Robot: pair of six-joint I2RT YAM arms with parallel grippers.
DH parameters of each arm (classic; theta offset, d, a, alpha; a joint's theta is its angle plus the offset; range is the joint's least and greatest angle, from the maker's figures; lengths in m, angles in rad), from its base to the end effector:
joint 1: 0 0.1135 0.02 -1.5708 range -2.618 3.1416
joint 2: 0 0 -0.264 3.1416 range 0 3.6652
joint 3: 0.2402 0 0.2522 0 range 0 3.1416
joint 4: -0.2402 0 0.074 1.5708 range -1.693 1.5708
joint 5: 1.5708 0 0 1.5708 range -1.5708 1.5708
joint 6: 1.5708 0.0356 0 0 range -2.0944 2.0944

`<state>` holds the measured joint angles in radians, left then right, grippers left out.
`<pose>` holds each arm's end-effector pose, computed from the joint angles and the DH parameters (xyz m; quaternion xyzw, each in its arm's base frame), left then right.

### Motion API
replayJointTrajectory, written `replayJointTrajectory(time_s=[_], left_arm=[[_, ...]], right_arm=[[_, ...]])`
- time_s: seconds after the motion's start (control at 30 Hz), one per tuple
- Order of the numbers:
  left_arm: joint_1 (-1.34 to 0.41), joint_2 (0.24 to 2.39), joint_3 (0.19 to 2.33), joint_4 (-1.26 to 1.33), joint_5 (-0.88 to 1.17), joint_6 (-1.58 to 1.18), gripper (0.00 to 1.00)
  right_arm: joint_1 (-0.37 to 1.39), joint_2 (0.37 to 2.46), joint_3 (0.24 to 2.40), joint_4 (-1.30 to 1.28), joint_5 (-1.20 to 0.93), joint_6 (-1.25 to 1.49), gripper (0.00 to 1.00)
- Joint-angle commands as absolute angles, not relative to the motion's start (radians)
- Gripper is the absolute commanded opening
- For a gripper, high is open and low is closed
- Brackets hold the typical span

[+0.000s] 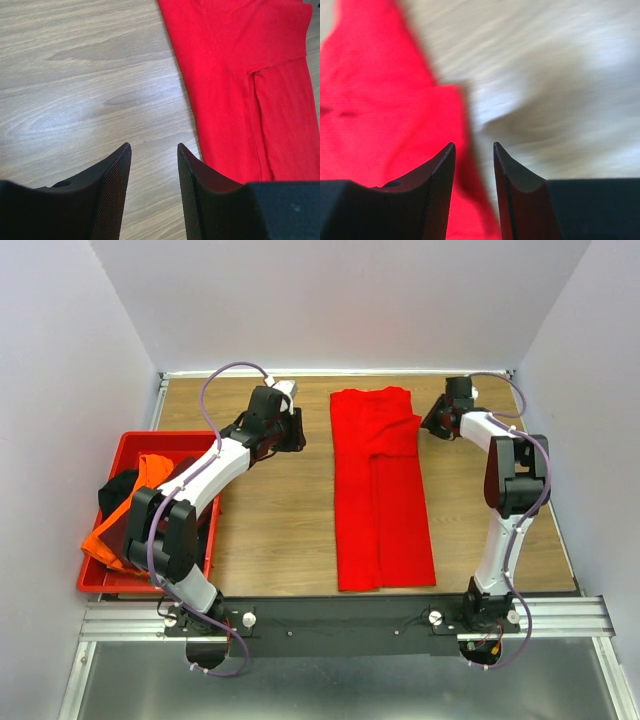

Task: Fold and stack the t-shirts
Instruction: Fold the tshirt

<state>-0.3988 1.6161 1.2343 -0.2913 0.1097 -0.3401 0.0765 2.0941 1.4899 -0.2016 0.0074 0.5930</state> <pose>0.3368 -0.1462 0.2734 0.0502 0.8985 -0.2025 0.3862 0.4622 0.0352 0.1733 0.2383 0.8966 0.1194 0.3537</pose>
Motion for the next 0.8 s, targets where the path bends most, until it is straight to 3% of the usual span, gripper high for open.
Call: replayJointTrajectory(time_s=[0.0, 0.43, 0.57, 0.77], left_arm=[[-0.393, 1.623, 1.226, -0.275, 0.141, -0.325, 0.5], [-0.393, 1.623, 1.223, -0.273, 0.135, -0.325, 0.5], [-0.393, 1.623, 1.22, -0.275, 0.133, -0.325, 0.5], [-0.393, 1.626, 1.221, -0.273, 0.137, -0.327, 0.5]], right_arm=[[0.069, 2.054, 1.47, -0.192, 0.006, 0.601, 0.44], [0.063, 2.118, 1.486, -0.152, -0.11, 0.663, 0.43], [0.063, 2.121, 1.483, -0.144, -0.118, 0.672, 0.39], [0.063, 2.123, 1.477, -0.138, -0.14, 0.678, 0.25]])
